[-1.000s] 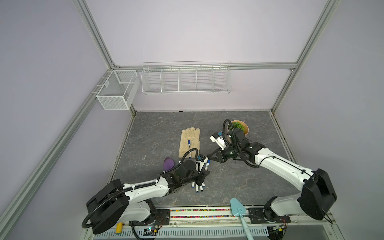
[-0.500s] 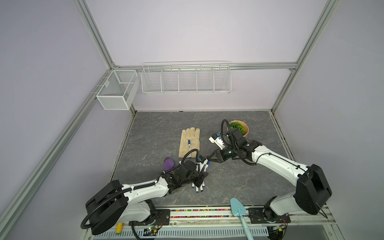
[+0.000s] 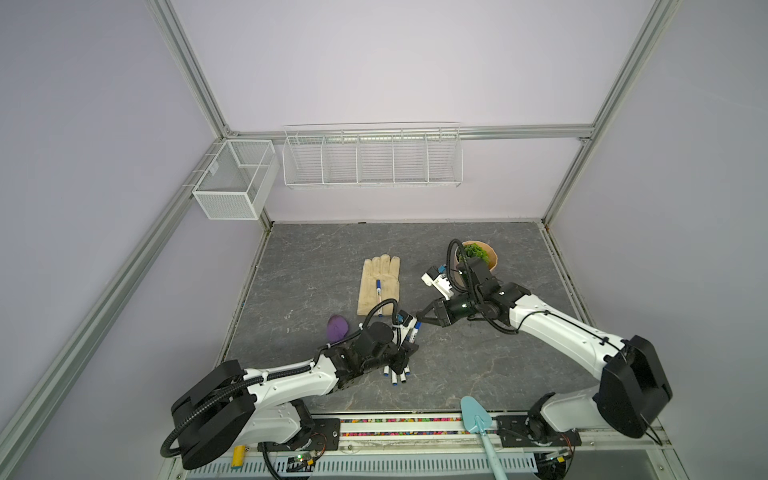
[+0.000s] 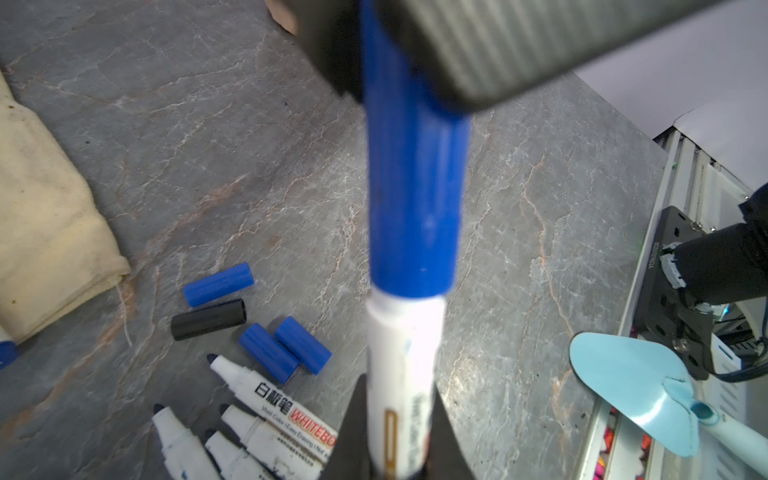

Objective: Insert the pens into the pen caps
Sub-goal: 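Press the blue cap down onto the marker held upright by the left gripper, then open the right gripper and draw it back from the capped marker, then carry the capped marker with the left gripper over the glove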

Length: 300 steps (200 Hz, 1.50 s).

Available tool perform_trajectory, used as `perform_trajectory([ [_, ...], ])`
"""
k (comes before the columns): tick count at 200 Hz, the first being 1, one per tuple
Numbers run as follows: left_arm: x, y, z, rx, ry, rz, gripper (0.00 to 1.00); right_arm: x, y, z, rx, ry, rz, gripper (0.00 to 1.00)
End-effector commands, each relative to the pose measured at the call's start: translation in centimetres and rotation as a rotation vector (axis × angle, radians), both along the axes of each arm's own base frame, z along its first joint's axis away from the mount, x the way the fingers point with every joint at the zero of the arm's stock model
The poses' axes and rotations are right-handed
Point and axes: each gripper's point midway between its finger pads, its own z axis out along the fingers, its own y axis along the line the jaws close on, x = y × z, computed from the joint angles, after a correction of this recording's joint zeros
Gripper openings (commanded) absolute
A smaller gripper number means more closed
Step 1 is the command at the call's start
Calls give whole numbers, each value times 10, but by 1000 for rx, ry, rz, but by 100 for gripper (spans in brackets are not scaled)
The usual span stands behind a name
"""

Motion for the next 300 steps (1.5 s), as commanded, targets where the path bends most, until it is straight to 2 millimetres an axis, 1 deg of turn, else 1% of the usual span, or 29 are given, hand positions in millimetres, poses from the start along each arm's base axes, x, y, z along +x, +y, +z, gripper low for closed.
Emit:
perform_trajectory([
  [1,40,-23,98,-275,-196,100,0,-83,-2,-23,-47,251,197,8],
  [23,40,-25,96,-253,-200,85,0,-89,-3,-27,-73,265,205,8],
  [51,39,-24,96,-222,-228,65,0,-90,-5,-28,-90,273,202,8],
  [96,35,-21,106,-206,-313,26,0,-88,-2,-31,-106,295,205,8],
  [117,33,-21,121,-275,-324,30,0,-84,-1,-37,-124,294,192,8],
  [134,37,-13,136,-396,-292,111,0,-81,1,-44,-130,302,185,8],
  [147,35,-8,146,-470,-299,127,0,-80,3,-48,-133,307,185,8],
  [160,35,-6,148,-502,-293,136,0,-78,2,-51,-140,307,182,8],
  [183,38,-1,145,-503,-261,162,0,-72,2,-57,-141,315,169,8],
  [202,41,4,137,-471,-245,196,0,-63,1,-60,-146,316,137,8],
  [220,46,10,120,-412,-207,242,0,-43,-5,-60,-150,288,64,12],
  [225,47,12,114,-397,-192,256,0,-37,-7,-59,-146,280,40,15],
  [227,48,13,112,-391,-185,262,0,-33,-7,-57,-142,269,23,19],
  [231,49,15,107,-382,-171,274,0,-28,-9,-56,-139,263,2,22],
  [234,50,16,104,-376,-160,280,0,-22,-10,-53,-128,249,-22,29],
  [237,51,18,101,-373,-147,290,0,-18,-11,-51,-120,239,-38,33],
  [238,52,18,99,-370,-143,295,0,-18,-11,-51,-120,239,-38,33],
  [239,53,19,98,-369,-138,298,0,-15,-12,-49,-116,232,-52,36],
  [240,53,19,97,-369,-133,301,0,-14,-12,-48,-113,228,-56,37],
  [247,57,24,89,-360,-99,333,0,-4,-16,-43,-103,201,-103,44],
  [252,61,28,85,-359,-76,361,0,3,-19,-39,-98,181,-137,47],
  [264,73,41,73,-340,-29,442,0,17,-27,-33,-96,134,-210,49],
  [280,89,60,60,-290,8,548,0,29,-41,-32,-129,78,-290,49],
  [300,107,78,48,-195,33,625,0,32,-50,-34,-162,48,-331,48],
])
